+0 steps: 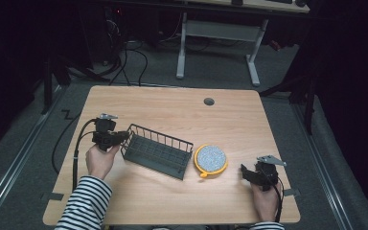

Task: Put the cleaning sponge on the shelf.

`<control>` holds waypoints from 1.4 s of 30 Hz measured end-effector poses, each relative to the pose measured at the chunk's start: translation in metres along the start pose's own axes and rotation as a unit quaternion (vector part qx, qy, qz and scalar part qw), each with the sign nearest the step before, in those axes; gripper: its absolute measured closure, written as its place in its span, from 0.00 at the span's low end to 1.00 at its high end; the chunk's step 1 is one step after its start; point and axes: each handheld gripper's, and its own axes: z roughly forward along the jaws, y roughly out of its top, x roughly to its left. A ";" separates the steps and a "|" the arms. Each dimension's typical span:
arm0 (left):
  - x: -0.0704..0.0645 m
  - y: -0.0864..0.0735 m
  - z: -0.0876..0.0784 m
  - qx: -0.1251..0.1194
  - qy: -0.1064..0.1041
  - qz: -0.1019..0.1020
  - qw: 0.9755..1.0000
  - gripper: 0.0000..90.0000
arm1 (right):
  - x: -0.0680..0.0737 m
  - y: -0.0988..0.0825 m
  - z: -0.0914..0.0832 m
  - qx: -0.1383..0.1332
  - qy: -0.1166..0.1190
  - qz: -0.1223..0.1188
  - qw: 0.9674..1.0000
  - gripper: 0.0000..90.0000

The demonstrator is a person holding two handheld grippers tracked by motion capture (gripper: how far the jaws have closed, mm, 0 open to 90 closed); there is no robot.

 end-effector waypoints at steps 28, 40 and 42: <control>0.039 -0.042 -0.064 -0.088 0.001 -0.028 0.996 0.41 | 0.000 0.000 0.000 0.000 0.000 0.001 1.000 0.32; 0.055 -0.093 -0.052 -0.075 0.029 -0.053 0.995 0.39 | 0.000 0.000 0.000 0.000 0.002 -0.001 1.000 0.33; 0.056 -0.100 -0.048 -0.074 0.033 -0.058 0.995 0.39 | 0.000 0.000 0.000 0.000 0.002 0.000 1.000 0.32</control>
